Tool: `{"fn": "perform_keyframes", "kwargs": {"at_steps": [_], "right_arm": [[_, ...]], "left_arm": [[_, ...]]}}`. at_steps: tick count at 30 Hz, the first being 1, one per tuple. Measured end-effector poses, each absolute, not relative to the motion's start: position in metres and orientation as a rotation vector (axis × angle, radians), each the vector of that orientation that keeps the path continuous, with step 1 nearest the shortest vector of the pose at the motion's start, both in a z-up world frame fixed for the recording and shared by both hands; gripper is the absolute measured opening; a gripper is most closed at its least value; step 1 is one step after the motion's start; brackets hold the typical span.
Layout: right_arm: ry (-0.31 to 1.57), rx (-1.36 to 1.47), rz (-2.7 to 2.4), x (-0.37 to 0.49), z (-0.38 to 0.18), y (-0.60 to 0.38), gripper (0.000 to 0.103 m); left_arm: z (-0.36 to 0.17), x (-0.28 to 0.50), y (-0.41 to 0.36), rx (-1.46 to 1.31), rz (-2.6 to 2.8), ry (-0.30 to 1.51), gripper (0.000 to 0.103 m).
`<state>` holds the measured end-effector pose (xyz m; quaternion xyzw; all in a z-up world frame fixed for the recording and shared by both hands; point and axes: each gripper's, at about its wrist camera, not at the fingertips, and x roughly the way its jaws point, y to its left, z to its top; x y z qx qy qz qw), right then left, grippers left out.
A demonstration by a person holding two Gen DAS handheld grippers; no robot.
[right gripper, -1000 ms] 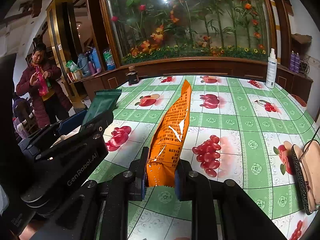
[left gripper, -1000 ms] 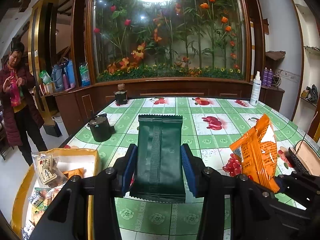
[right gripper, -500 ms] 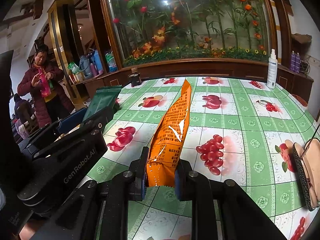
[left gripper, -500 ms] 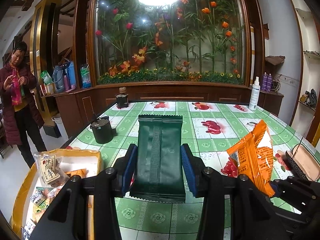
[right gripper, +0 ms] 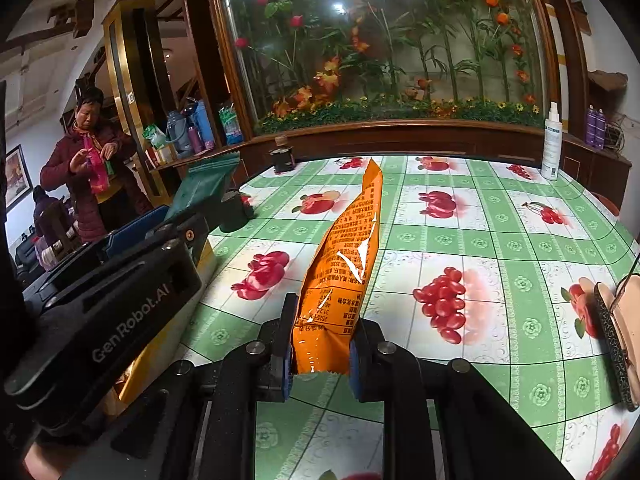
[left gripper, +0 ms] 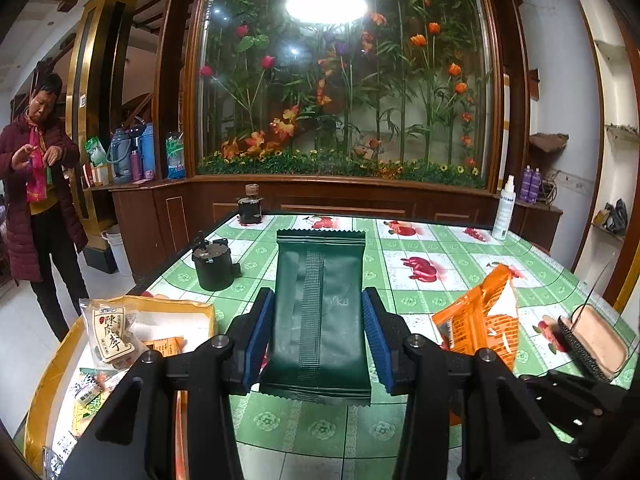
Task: Organize snacks
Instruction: 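Carry the green pack and orange packet over the tray with both grippers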
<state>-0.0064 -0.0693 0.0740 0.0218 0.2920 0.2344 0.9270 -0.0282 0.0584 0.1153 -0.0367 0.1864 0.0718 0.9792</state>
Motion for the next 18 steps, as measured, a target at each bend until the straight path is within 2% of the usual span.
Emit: {"fn": "perform_keyframes", "kwargs": {"at_steps": [9,18], "right_arm": [[0.600,0.038,0.551,-0.018,0.073,-0.034,0.022],[0.594,-0.069,0.694,-0.041,0.067,0.040,0.023]], "left_arm": [[0.120,-0.064,0.095,-0.151,0.159,0.365,0.043],[0.104,-0.113,0.171,-0.223,0.262,0.412,0.044]]}}
